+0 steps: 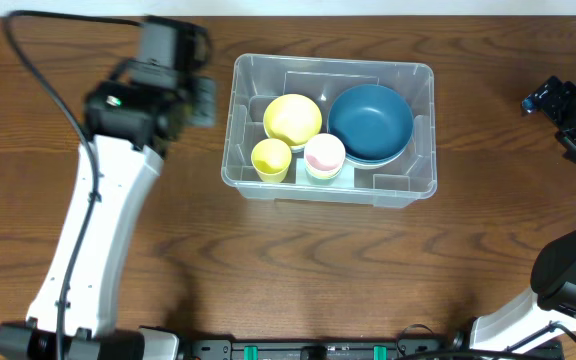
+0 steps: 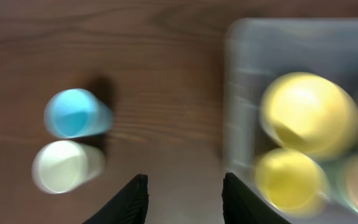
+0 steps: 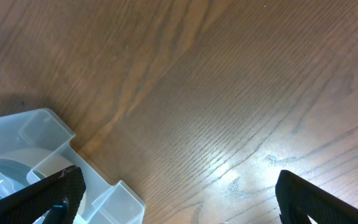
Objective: Pack container
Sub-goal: 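Release the yellow cup and move the left gripper to the blue cup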
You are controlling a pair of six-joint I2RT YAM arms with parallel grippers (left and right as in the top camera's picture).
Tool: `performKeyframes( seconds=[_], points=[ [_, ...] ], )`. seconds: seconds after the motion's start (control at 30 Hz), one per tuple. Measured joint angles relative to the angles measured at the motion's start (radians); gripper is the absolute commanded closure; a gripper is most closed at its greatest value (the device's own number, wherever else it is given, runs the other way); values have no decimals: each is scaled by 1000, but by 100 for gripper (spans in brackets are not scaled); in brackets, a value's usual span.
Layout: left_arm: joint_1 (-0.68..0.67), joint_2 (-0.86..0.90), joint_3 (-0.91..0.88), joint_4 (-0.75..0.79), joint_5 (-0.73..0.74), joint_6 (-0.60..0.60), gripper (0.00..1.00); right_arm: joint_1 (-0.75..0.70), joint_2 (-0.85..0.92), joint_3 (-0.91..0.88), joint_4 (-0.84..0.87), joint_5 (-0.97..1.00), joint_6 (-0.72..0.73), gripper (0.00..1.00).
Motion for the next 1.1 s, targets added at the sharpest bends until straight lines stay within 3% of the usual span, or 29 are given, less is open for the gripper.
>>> performKeyframes(
  seconds=[0.17, 0.33, 0.73, 1.1],
  points=[
    [165, 96, 0, 55, -17, -14, 60, 0, 0, 0, 0, 0, 0, 1],
    [243, 188, 0, 92, -15, -16, 59, 0, 0, 0, 0, 0, 0, 1],
    [254, 358, 0, 208, -9, 107, 59, 0, 0, 0, 0, 0, 0, 1],
    [294, 468, 0, 205, -9, 121, 60, 0, 0, 0, 0, 0, 0, 1]
  ],
)
